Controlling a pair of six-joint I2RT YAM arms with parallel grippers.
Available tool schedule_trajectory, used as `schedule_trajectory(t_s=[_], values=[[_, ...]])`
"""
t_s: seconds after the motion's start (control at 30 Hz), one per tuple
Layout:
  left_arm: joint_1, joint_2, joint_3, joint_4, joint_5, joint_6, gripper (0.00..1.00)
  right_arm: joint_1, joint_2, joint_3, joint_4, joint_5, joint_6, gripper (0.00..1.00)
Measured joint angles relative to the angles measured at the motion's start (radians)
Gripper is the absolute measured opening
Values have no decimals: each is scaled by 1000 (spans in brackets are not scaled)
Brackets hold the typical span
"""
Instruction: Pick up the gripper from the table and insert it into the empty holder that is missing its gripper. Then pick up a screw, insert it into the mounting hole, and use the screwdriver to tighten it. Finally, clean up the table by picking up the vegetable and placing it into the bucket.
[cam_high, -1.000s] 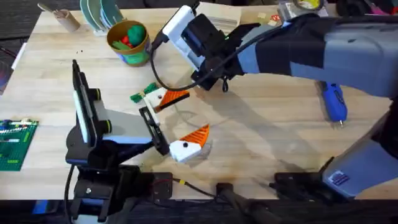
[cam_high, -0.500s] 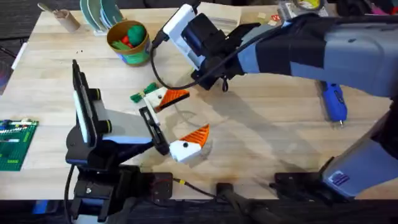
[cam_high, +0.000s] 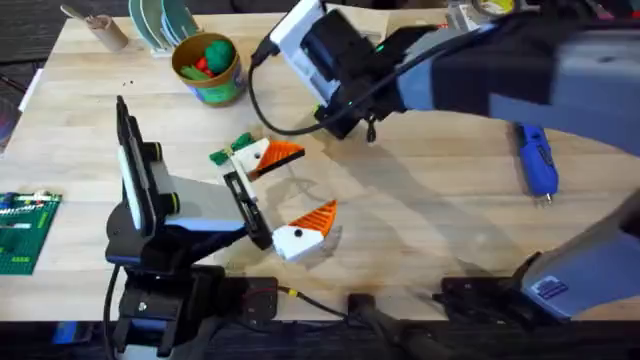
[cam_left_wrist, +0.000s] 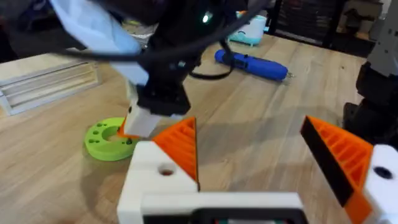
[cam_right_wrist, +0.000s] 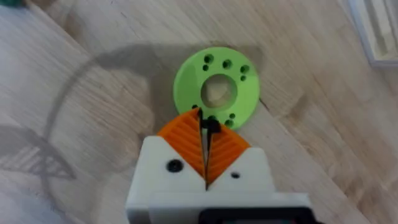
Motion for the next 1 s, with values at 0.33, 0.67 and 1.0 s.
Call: schedule_trajectory(t_s=[0.33,0.67,1.0], values=[[0,0,0,0,0,0,993,-6,-123,131,-185,-1,0,8],[0,0,0,0,0,0,993,66,-235,184,-227,-4,1,8],[0,0,0,0,0,0,993,176,-338,205,-261,-131,1,8]])
